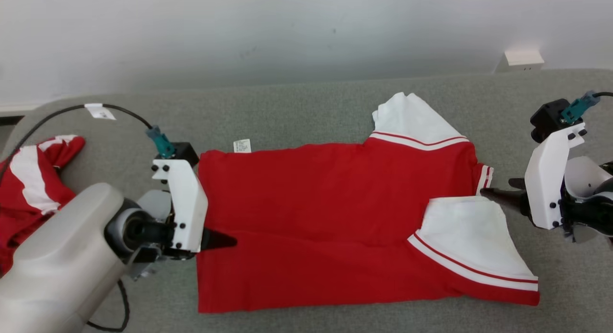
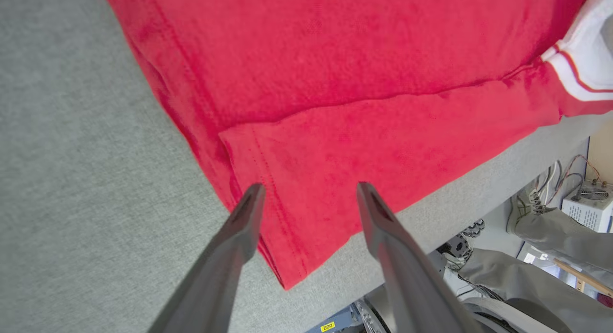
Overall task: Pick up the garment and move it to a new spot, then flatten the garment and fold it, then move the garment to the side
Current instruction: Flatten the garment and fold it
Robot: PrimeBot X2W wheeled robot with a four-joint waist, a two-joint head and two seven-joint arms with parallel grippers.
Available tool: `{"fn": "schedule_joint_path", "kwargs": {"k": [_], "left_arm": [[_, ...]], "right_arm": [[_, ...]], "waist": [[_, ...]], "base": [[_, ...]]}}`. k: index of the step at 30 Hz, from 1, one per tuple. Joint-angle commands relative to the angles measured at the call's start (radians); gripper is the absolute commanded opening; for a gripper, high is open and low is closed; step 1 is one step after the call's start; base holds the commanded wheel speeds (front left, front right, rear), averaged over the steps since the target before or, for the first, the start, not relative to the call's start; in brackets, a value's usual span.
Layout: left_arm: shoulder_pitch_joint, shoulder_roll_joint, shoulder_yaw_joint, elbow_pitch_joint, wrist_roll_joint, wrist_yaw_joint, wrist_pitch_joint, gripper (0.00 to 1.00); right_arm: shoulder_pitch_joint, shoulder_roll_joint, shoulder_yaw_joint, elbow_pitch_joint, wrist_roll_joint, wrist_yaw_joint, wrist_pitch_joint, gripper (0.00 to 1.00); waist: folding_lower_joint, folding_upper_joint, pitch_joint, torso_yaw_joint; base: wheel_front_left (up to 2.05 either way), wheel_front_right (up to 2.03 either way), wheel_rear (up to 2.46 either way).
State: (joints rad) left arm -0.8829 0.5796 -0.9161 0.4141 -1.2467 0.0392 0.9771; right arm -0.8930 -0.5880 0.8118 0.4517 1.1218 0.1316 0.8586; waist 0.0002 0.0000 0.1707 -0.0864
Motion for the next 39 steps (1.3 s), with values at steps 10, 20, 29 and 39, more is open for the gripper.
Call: {"fn": "schedule_joint_path", "kwargs": {"k": [10, 20, 29, 39], "left_arm": [[0.077, 0.019, 0.050, -0.022, 0.136, -0.070, -0.380, 1.00], [0.312, 0.058, 0.135, -0.174, 0.327, 0.113, -0.942, 1.00], [0.554, 0.042, 0.146, -0.298, 0.356, 0.289, -1.132, 1.00], [0.647, -0.063, 0.105, -0.220, 0.381, 0.327, -1.210, 1.00]], "right_arm": [[0.145, 0.008, -0.117, -0.058, -0.091, -0.002, -0.441, 1.00], [0.470, 0.070, -0.434, -0.096, -0.315, -0.002, -0.931, 1.00], [0.741, 0.202, -0.612, -0.122, -0.419, -0.002, -0.952, 1.00], [0.767, 0.294, -0.609, 0.000, -0.388, -0.002, -0.898, 1.00]], "waist": [[-0.0002, 0.0000, -0.124, 0.009], [-0.0002, 0.0000, -0.162, 0.020], [-0.0002, 0.0000, -0.153, 0.016], [-0.0002, 0.0000, -0.136, 0.013]], "base": [[0.00, 0.00, 0.00], [0.00, 0.00, 0.00], [0.00, 0.00, 0.00], [0.00, 0.00, 0.00]]}}
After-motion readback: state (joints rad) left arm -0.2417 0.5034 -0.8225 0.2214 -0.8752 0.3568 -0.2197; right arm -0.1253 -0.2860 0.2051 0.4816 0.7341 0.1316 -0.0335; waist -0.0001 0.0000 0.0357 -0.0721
